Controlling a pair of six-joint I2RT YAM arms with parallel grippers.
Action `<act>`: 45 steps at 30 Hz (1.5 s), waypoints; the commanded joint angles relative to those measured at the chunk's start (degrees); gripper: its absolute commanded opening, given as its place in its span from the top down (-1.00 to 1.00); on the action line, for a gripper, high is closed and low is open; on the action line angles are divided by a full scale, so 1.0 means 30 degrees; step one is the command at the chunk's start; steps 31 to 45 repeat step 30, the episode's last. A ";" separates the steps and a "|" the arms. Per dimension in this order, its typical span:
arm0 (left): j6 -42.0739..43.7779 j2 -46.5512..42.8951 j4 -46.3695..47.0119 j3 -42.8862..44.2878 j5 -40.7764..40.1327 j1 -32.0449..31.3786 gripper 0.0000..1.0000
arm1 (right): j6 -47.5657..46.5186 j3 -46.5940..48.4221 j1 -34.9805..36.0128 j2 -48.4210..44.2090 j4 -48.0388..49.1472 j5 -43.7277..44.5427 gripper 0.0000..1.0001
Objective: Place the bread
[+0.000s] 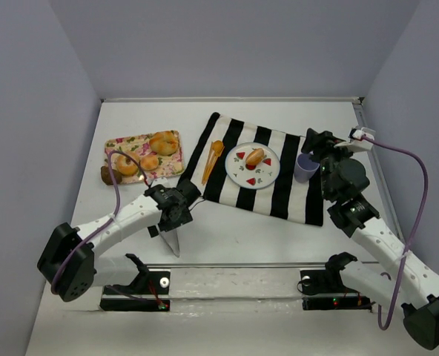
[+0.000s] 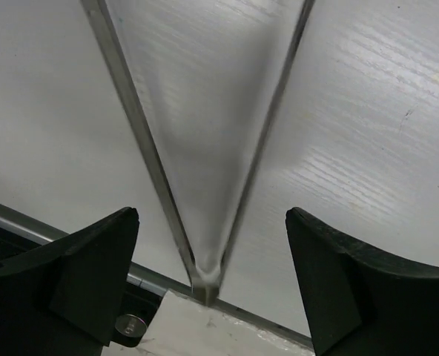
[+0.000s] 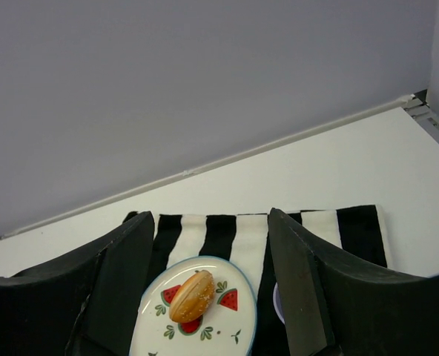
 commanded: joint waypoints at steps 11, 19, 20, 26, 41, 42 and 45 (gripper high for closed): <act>0.1203 -0.2135 -0.1783 0.7709 -0.3856 0.0051 -0.98 | -0.0262 0.0512 0.0177 -0.0410 0.0025 0.0520 -0.99; 0.8589 -0.1583 0.8499 0.9126 -0.4478 0.0256 -0.98 | 0.1315 0.2242 0.0177 0.0468 -0.5014 0.0578 -0.99; 0.8854 -0.1376 0.9085 0.9272 -0.4418 0.0344 -0.98 | 0.1610 0.2359 0.0177 0.0498 -0.5658 0.0578 -0.99; 1.0202 -0.0436 1.0406 0.9744 -0.3306 0.1544 -0.98 | 0.1877 0.2390 0.0177 0.0118 -0.7273 0.0198 -0.99; 1.0936 -0.1079 1.2047 0.8485 -0.2048 0.2189 -0.98 | 0.1877 0.2419 0.0177 -0.0175 -0.7919 0.0198 -0.99; 1.0936 -0.1079 1.2047 0.8485 -0.2048 0.2189 -0.98 | 0.1877 0.2419 0.0177 -0.0175 -0.7919 0.0198 -0.99; 1.0936 -0.1079 1.2047 0.8485 -0.2048 0.2189 -0.98 | 0.1877 0.2419 0.0177 -0.0175 -0.7919 0.0198 -0.99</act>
